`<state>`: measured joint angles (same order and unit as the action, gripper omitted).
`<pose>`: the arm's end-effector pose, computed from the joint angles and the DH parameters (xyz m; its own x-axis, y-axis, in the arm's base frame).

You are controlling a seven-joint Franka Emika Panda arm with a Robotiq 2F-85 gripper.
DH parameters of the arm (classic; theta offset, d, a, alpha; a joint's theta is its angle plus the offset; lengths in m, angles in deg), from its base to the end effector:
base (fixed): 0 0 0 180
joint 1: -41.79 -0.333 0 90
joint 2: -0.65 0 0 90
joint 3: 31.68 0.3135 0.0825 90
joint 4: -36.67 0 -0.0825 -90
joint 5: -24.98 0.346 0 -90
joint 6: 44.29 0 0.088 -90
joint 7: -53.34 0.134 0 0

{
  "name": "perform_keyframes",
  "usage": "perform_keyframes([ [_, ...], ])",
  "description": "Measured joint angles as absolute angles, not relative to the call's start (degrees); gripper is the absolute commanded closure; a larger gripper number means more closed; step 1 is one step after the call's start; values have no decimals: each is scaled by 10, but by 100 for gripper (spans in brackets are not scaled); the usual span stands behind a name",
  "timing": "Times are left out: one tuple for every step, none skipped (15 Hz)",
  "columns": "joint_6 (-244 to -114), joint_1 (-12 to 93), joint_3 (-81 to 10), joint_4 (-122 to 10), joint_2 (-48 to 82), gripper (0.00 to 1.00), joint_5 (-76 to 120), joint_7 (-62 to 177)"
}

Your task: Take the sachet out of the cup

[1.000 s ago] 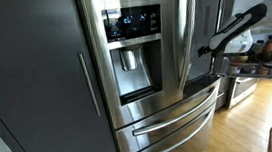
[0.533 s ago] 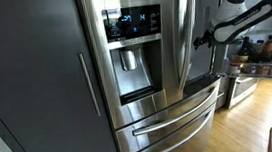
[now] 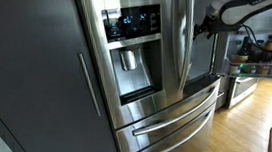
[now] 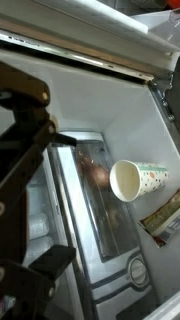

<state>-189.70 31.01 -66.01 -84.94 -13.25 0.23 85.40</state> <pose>0.4679 -0.2309 0.5551 0.5811 -0.5418 0.6073 -0.6428 -0.7632 -0.0658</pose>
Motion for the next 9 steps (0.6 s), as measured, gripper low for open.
perform_keyframes([
  [-1893,350,-622,-849,-133,0,21,851],
  [-1891,386,-590,-849,-133,0,40,846],
  [-1890,419,-564,-849,-132,0,55,841],
  [-1890,447,-544,-849,-132,0,65,837],
  [-1890,472,-528,-849,-132,0,71,833],
  [-1890,494,-515,-849,-132,0,74,831],
  [-1890,511,-504,-849,-132,0,75,829],
  [-1890,527,-494,-849,-132,0,75,827],
  [-1890,538,-486,-849,-132,0,75,826],
])
